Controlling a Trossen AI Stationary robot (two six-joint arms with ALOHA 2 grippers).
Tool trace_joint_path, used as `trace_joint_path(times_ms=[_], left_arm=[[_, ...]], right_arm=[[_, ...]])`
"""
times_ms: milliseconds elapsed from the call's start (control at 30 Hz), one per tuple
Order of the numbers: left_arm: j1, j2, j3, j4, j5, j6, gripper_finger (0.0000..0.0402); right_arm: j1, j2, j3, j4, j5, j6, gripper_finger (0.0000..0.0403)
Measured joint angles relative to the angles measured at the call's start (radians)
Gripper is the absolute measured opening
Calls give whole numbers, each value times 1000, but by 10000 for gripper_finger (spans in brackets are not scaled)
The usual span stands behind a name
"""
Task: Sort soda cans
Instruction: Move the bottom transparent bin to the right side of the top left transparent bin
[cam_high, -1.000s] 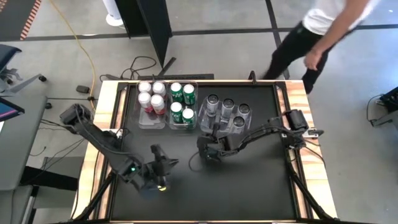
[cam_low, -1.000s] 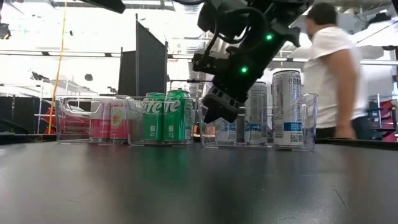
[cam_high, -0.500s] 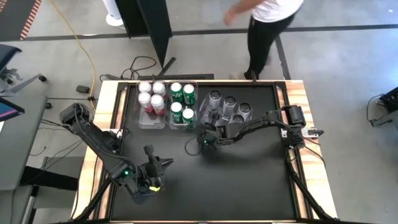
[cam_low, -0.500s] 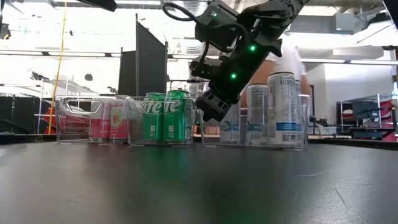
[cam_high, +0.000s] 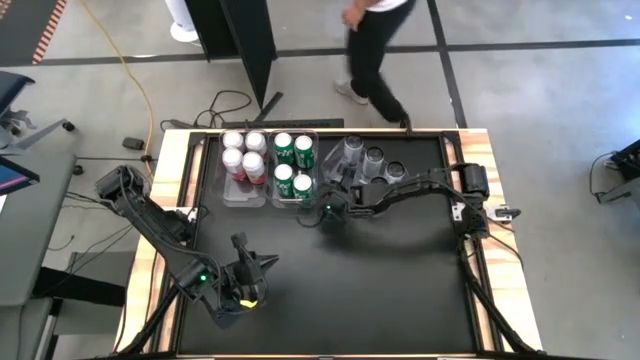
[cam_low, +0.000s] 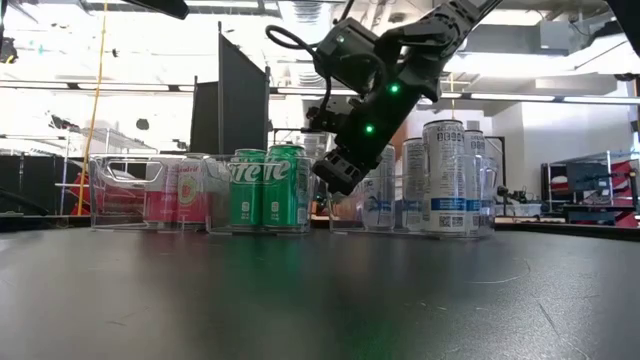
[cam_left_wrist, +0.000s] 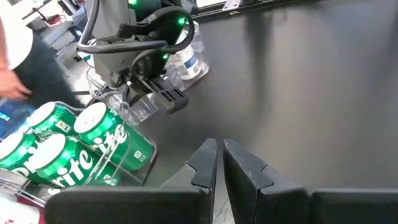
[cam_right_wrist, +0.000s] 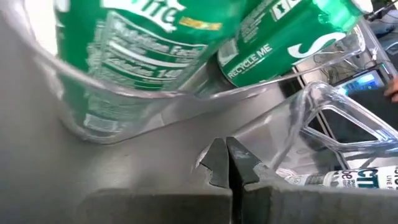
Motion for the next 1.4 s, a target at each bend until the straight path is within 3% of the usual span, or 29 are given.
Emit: trace_joint_path(times_ms=[400,600,933,1133,1267,1400], left_arm=[[0,0,0,-1,-1,-6,22],[0,0,0,-1,-1,-10,22],[0,0,0,-1,-1,-16,22],[-3,0,0,1,-1,-20,22],[-3,0,0,2,-1,-23,22],[-3,0,-1,3,-1,-20,22]], right_arm=[[110,0,0,-14,0,62,0],[222,-1,0,-153,96,212,0],[476,-3,0,-489,145,708,0],[657,-5,-15,-813,215,1179,0],[764,-5,-104,-950,219,1508,0],[834,-10,-248,-957,251,1762,0]])
